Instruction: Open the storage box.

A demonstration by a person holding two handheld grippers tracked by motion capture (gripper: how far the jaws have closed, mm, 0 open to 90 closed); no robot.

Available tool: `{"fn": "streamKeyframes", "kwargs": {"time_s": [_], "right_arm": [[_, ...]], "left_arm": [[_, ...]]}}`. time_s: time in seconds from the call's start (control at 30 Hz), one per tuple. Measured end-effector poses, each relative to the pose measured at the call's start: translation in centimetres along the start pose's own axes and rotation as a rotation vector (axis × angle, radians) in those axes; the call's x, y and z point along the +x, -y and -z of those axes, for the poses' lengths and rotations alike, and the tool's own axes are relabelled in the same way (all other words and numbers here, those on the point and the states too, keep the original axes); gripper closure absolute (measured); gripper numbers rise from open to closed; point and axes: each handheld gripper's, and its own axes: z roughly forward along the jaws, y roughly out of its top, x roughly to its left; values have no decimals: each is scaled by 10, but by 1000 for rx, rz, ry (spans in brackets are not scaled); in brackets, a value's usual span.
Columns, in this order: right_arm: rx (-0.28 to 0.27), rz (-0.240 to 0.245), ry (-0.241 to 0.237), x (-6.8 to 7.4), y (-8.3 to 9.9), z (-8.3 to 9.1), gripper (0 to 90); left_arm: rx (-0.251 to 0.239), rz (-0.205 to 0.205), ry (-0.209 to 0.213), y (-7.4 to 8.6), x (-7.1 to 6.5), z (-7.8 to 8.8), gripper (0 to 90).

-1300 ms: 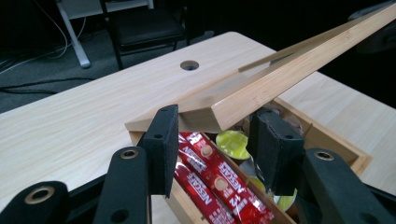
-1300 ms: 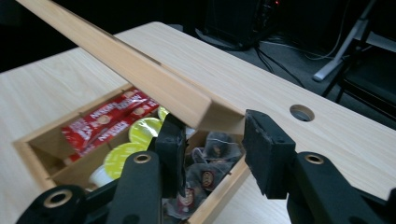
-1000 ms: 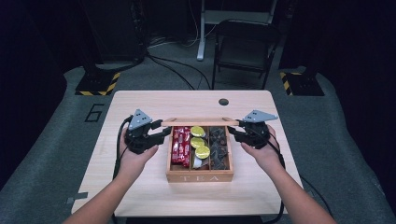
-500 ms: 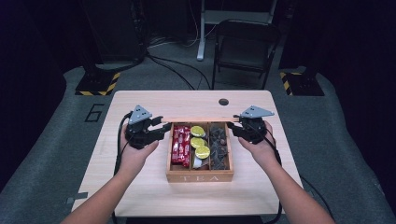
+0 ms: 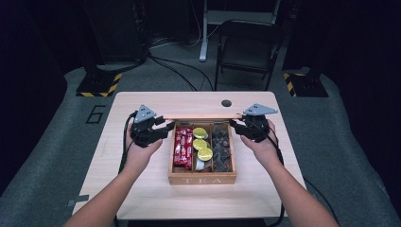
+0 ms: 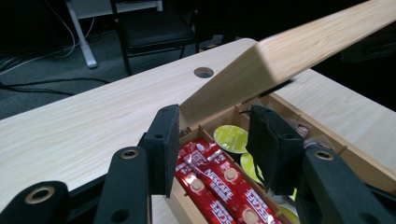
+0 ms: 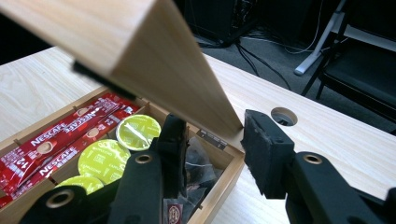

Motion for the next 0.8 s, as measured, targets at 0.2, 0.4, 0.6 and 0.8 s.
{"fn": "streamKeyframes", "kwargs": {"time_s": [0.2, 0.4, 0.6, 0.8], "right_arm": [[-4, -16, 11, -1, -5, -2, 601], [-11, -20, 10, -4, -7, -4, 600], [-16, -24, 14, -5, -9, -6, 601], [-30, -41, 16, -6, -10, -8, 599]], "left_arm": [[1, -9, -22, 1, 5, -13, 551], [1, -12, -41, 2, 10, -23, 583], [5, 7, -52, 1, 14, -30, 612], [10, 20, -69, -3, 14, -33, 612]]}}
